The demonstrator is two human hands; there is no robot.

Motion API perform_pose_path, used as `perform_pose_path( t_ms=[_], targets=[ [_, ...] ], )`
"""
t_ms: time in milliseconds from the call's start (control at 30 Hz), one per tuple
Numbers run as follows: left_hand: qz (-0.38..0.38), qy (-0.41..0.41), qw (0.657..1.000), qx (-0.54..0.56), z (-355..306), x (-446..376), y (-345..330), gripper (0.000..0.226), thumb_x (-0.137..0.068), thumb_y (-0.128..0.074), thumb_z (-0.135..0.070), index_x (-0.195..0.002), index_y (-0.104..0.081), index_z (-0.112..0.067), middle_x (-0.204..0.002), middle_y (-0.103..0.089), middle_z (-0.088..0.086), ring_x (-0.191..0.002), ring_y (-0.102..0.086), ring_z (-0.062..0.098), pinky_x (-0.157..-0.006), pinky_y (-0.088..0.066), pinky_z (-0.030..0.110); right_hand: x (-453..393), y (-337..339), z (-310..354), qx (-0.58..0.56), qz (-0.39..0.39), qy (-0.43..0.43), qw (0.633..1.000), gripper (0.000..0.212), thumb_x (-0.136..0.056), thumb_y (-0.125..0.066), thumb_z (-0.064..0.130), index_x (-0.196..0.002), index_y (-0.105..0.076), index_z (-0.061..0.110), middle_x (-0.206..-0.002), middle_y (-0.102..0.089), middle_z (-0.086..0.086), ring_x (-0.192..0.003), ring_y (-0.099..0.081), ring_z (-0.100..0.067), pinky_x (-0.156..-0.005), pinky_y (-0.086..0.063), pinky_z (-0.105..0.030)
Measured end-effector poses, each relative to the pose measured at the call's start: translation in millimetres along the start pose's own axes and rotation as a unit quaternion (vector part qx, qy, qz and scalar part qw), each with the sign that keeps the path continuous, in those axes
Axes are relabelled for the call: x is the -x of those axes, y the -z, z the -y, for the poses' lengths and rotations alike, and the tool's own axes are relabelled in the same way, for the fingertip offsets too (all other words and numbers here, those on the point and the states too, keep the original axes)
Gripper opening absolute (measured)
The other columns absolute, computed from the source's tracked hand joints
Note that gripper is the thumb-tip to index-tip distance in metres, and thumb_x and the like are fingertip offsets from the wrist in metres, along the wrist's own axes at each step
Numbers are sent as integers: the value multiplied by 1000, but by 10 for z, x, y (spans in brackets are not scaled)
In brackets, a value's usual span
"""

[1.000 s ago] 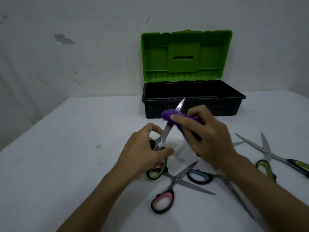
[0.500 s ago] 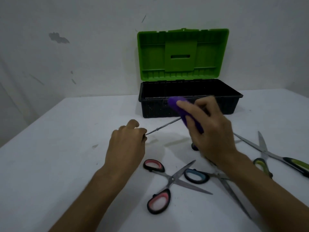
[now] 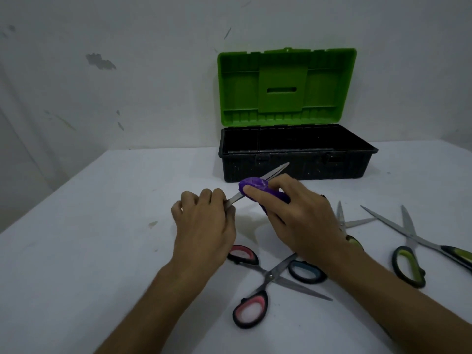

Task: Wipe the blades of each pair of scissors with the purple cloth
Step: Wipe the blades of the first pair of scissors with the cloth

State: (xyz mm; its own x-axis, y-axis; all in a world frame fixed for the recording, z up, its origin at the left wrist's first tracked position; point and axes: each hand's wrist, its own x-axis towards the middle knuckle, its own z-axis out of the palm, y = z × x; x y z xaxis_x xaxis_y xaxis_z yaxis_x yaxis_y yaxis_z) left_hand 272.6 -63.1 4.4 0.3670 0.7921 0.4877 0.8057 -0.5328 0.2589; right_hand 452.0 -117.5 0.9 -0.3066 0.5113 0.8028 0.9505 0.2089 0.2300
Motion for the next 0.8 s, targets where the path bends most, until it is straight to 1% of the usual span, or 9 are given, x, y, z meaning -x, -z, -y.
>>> perform_pose_path(
  t_ms=[100,167,267,333,400,467,567,700,800],
  targets=[
    [36,11,996,82,-9,-4,34,15,-98,-44,-36,-96,-46,-22,-97,-55,-5,-97,-34,18,-81,-40,36,-9,1,-133,4,-14,-7,1000,43,-88,-66,13,-130,-59,23,-100,-62,-12,-77,-59,-24,-52,-53,-31],
    [58,21,991,119,-11,-3,60,18,-96,-47,-38,-90,-44,-21,-90,-51,-7,-101,-32,18,-83,-42,38,-17,35,-222,4,-18,-42,999,35,-94,-58,17,-128,-64,21,-101,-61,-13,-79,-58,-24,-53,-52,-30],
    [90,42,981,168,14,9,68,24,-95,-47,-41,-85,-45,-19,-83,-48,-10,-103,-33,19,-83,-47,43,-4,60,-371,-2,-29,-117,993,34,-96,-53,19,-128,-63,17,-103,-57,-12,-79,-56,-23,-52,-52,-30],
    [97,46,979,175,22,18,60,27,-95,-46,-43,-81,-42,-20,-81,-49,-9,-98,-39,19,-74,-45,37,14,81,-450,-11,-41,-166,985,35,-96,-56,15,-131,-61,17,-104,-54,-10,-77,-52,-19,-51,-50,-30],
    [89,46,979,179,2,21,60,30,-94,-47,-47,-81,-39,-21,-78,-48,-6,-83,-46,18,-60,-37,30,31,113,-453,-25,-54,-180,982,35,-97,-56,15,-132,-60,16,-104,-52,-9,-77,-49,-16,-51,-47,-29],
    [73,42,985,148,-31,19,61,33,-91,-49,-53,-86,-38,-22,-81,-48,-7,-76,-48,15,-58,-33,28,36,139,-366,-43,-68,-161,984,36,-96,-56,14,-132,-59,15,-105,-53,-10,-78,-49,-15,-53,-46,-27],
    [68,31,992,99,-59,37,60,39,-87,-48,-62,-92,-39,-24,-86,-47,-9,-72,-48,10,-60,-34,27,9,136,-213,-67,-71,-129,987,40,-95,-57,15,-135,-55,16,-107,-53,-12,-81,-50,-15,-56,-49,-26],
    [52,9,995,89,-88,58,76,36,-84,-54,-60,-83,-42,-26,-77,-44,-10,-62,-43,9,-52,-25,20,21,38,-92,-71,-15,-42,997,43,-94,-55,21,-136,-48,23,-109,-53,-8,-83,-53,-16,-57,-52,-26],
    [34,-8,993,111,-93,43,89,34,-79,-59,-56,-77,-47,-25,-70,-47,-10,-60,-43,10,-51,-24,18,64,-40,-109,-74,5,-4,997,38,-94,-53,24,-132,-48,24,-106,-60,-9,-85,-59,-21,-60,-55,-31]
  ],
)
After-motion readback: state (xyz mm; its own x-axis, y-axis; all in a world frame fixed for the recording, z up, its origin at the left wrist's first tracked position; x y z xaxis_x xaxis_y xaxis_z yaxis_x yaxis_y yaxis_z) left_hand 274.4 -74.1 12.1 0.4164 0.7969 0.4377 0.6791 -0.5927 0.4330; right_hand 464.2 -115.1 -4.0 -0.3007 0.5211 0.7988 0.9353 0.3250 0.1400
